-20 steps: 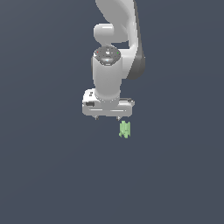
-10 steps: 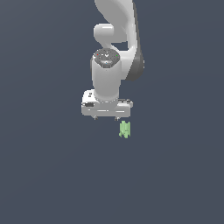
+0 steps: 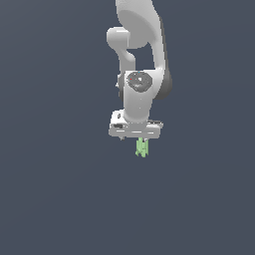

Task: Pick up the object and move it to a goal position.

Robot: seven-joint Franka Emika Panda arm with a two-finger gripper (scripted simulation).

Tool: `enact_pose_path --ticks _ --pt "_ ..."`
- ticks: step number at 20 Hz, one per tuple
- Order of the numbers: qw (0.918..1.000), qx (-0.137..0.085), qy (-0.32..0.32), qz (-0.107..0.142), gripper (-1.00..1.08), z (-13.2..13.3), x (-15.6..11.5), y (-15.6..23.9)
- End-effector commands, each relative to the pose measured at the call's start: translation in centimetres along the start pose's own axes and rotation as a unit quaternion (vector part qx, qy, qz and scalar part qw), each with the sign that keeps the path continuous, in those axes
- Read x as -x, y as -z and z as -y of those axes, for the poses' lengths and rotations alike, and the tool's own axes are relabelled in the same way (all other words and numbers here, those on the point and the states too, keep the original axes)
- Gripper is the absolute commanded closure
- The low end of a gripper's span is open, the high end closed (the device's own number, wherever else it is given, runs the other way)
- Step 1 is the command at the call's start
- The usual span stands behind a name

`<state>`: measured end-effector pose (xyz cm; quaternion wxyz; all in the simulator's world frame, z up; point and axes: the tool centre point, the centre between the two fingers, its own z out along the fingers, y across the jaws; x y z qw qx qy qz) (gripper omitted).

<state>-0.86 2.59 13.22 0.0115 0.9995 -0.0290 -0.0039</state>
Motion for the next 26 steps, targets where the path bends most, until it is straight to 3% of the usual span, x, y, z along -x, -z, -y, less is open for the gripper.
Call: enact_pose_path --ticks 1,9,17,26 --pt "1.0000 -0.004 -0.006 -0.001 -0.92 1.7 0.6 -1.5" --pt "0.9998 -0.011 -0.018 -0.003 -0.92 4.7 1.9 -4.1" --pt "0.9998 -0.011 -0.017 -0.003 -0.92 4.9 2.0 -4.8" --pt "0.9998 -0.012 -0.018 -0.003 -0.92 5.0 2.2 -8.7"
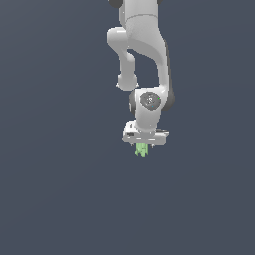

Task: Pick up the object and move it to a goal position.

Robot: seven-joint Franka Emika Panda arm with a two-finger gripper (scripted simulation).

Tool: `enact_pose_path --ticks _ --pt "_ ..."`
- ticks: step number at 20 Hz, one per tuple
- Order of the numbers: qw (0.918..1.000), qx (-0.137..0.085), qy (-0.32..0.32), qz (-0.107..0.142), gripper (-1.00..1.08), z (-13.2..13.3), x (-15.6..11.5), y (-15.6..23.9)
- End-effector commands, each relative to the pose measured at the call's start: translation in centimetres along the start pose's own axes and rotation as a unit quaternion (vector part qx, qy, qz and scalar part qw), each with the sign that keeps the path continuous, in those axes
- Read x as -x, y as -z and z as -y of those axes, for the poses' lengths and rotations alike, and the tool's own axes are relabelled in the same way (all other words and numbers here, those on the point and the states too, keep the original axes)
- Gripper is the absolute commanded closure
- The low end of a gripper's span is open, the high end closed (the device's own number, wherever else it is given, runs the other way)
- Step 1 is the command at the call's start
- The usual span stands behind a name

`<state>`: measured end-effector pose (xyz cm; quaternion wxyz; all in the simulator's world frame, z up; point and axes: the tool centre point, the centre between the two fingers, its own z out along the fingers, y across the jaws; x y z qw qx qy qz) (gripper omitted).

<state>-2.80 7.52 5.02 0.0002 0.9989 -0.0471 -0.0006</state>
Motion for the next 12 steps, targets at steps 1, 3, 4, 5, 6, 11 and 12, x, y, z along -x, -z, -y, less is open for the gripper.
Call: enact_pose_path --ticks 1,3,4,5,6,11,12 --pt "1.0000 0.000 0.000 -0.001 -0.92 0.02 -0.02 -0.85" --pt "1.0000 0.000 0.000 -0.001 -0.92 0.03 -0.07 -1.16" --pt "1.0000 0.000 0.000 -0.001 -0.92 0.03 -0.10 -1.23" --pt "1.0000 0.000 0.000 -0.001 -0.92 0.04 -0.10 -1.25" --pt "1.0000 0.000 0.000 -0.001 1.08 0.04 -0.10 -1.25" --pt "1.0000 0.000 0.000 -0.001 1.08 0.04 -0.10 -1.25" --pt "1.0000 0.000 0.000 -0.001 1.08 0.04 -0.10 -1.25"
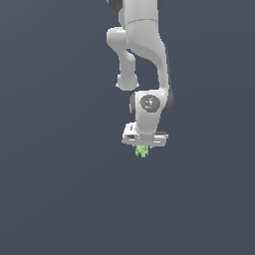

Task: Pick up the object and move it to a goal position.

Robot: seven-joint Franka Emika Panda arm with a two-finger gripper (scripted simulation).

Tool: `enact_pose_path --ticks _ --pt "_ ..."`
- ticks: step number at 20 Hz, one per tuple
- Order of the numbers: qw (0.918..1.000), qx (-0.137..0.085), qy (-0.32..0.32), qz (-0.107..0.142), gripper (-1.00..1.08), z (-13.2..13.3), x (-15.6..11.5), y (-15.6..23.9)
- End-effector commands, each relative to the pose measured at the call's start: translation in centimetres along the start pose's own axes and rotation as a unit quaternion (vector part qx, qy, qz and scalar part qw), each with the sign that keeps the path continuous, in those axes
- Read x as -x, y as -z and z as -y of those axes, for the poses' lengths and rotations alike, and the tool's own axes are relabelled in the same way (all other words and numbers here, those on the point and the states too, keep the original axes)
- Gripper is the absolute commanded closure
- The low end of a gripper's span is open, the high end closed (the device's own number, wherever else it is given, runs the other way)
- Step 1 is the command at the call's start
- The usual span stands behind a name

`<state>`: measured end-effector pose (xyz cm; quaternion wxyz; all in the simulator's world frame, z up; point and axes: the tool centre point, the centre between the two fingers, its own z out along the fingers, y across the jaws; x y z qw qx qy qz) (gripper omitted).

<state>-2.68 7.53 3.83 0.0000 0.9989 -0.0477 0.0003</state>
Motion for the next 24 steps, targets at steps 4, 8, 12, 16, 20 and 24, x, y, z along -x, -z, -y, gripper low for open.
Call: enact_pose_path --ticks 4,8,12,16,20,24 --pt "1.0000 0.000 0.000 0.000 1.08 0.0 0.0 0.0" --pt "1.0000 0.000 0.000 0.000 1.08 -0.6 -0.1 0.1" --pt "1.0000 0.000 0.000 0.000 1.08 -2.5 -0.5 0.5" --pt "1.0000 0.000 0.000 0.000 1.08 -5.6 -1.1 1.1" --pt "1.0000 0.000 0.000 0.000 1.08 -9.9 -2.1 1.9" --pt "1.0000 0.000 0.000 0.000 1.08 -13.7 -3.0 2.6"
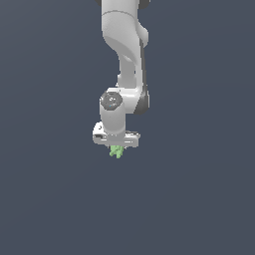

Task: Pick up the object and move it to a goal position.

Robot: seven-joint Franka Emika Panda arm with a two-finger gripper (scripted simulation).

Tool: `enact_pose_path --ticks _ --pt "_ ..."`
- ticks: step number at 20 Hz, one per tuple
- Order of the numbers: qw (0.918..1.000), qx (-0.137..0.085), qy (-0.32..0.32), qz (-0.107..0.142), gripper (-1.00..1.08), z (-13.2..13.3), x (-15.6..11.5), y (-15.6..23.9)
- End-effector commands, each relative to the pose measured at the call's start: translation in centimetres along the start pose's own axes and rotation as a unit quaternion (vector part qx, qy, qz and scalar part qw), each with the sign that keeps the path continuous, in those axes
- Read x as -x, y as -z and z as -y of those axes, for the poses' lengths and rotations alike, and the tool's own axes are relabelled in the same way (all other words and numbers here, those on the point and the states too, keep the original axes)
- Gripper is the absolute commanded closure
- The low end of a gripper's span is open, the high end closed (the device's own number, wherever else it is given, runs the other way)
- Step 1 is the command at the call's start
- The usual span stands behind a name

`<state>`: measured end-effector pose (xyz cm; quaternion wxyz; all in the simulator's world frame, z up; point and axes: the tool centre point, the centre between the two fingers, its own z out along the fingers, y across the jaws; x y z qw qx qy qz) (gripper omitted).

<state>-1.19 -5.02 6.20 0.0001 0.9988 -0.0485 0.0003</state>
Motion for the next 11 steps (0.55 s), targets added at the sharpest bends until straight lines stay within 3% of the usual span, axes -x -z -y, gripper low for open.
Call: enact_pose_path --ticks 1,6,11 --pt "1.0000 0.000 0.001 0.000 1.08 -2.2 -0.5 0.4" --pt "1.0000 0.000 0.001 0.000 1.08 -4.9 -1.3 1.0" --pt "1.0000 0.000 0.001 0.000 1.08 -5.7 -1.6 1.1"
